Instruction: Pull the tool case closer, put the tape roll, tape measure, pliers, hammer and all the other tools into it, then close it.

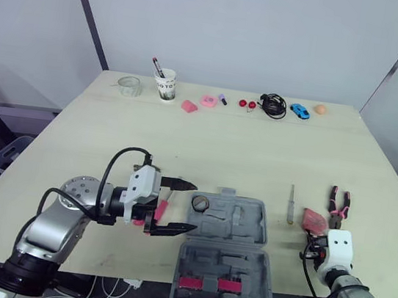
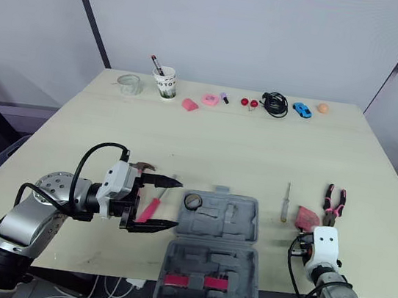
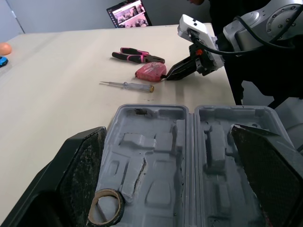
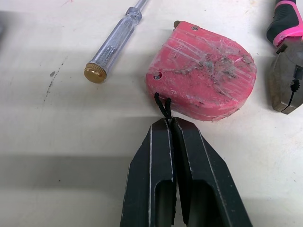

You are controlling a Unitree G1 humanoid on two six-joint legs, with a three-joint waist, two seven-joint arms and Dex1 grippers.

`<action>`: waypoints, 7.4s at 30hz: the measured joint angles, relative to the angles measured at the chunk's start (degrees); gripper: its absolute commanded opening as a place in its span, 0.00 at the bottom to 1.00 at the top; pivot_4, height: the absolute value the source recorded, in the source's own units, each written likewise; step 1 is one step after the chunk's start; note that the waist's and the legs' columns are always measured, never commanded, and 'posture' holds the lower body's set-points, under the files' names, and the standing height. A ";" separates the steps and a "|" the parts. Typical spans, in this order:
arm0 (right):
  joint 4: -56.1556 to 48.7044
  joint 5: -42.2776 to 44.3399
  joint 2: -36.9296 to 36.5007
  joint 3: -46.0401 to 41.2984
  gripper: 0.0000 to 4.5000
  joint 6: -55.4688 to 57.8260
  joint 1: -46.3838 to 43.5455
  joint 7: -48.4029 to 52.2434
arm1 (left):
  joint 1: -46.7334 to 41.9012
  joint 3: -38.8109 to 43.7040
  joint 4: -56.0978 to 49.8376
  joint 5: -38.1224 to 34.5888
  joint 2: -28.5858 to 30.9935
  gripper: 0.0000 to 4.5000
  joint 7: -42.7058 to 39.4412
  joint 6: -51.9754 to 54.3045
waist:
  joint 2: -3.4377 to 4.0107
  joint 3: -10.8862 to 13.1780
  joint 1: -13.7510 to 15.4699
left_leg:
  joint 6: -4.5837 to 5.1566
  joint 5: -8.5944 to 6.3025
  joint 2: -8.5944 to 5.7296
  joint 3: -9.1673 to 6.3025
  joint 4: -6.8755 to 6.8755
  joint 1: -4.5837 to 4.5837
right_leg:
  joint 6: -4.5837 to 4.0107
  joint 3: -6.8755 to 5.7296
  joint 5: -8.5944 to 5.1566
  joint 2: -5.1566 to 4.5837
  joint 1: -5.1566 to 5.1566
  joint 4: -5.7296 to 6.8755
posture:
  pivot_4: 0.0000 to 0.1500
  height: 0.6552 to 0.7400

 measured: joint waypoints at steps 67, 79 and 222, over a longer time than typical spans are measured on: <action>-15.29 9.79 -10.69 0.31 0.98 -0.44 16.20 17.27 | -1.43 -2.29 2.18 -0.58 1.42 1.00 -9.23 -3.98 | -0.05 0.05 0.43 | 0.00 0.00 0.02 -0.04 0.00 -0.01 | 0.02 -0.02 -0.02 0.00 0.00 -0.04 | 1.00 1.00; -15.87 6.70 -4.72 4.29 0.98 6.23 13.33 8.10 | -1.76 -2.29 2.21 -0.58 1.43 1.00 -9.29 -4.17 | -0.05 0.04 0.27 | 0.00 0.00 0.03 -0.05 0.00 -0.02 | 0.01 -0.04 -0.02 0.02 0.00 -0.04 | 1.00 1.00; 24.31 -6.91 -29.84 18.53 0.69 -31.52 -17.50 54.19 | -3.99 -2.33 1.99 -3.86 2.28 1.00 -11.80 -2.93 | -0.27 0.16 1.37 | 0.00 0.01 -0.06 0.15 0.10 0.03 | 0.00 -0.05 0.01 0.13 0.06 -0.02 | 1.00 1.00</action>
